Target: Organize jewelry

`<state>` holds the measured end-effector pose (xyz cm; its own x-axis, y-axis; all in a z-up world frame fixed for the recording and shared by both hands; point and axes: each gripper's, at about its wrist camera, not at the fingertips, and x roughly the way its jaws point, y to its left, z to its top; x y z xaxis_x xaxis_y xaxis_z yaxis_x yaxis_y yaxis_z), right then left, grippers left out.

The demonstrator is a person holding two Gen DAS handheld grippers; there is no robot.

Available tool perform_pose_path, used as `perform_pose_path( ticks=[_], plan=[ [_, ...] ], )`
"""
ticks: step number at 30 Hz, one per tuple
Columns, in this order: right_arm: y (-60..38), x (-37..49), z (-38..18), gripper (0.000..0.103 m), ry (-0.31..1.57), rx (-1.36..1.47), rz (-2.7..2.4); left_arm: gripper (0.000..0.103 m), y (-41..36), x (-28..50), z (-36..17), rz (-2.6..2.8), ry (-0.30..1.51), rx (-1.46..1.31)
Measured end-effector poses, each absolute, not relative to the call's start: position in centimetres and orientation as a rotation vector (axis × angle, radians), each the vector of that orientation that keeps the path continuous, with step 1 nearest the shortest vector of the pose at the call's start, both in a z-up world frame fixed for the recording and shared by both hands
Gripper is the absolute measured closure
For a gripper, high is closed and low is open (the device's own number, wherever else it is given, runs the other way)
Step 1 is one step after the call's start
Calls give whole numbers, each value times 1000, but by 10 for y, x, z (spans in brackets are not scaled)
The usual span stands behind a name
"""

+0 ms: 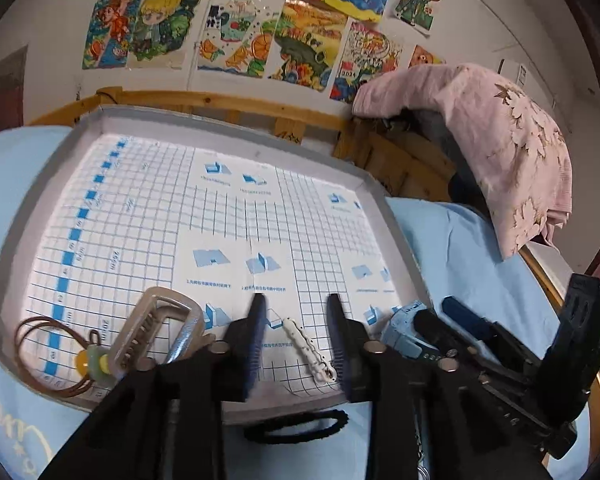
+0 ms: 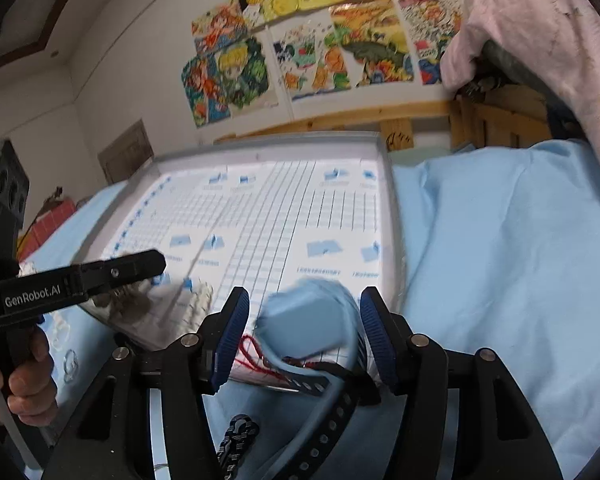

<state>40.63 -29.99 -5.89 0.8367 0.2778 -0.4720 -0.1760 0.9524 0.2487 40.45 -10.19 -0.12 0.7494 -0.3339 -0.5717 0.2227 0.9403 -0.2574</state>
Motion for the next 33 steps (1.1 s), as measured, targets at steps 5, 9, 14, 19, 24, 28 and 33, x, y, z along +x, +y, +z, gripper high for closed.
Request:
perform_pose_path(
  ticks=[5,9,14,19,24,28,33],
  plan=[
    [-308,385,-38,39,420,220,210,28,-96,375,24,-268,546,-186],
    [-316,355,-16,30,311,251,191,2,-87,342,51,-233,442,-185],
    [-320,309,13,14,188,271,187,0,-78,295,80,-184,332,-148],
    [-313,255,37,6,85,239,172,0,-65,246,96,-151,276,-120],
    [-300,219,53,3,80,204,177,0,-51,206,93,-94,256,-82],
    [-294,186,51,3,75,210,186,0,-37,181,81,-27,271,-61],
    [-281,161,36,2,113,166,188,0,-17,160,63,-11,311,-29]
  ],
)
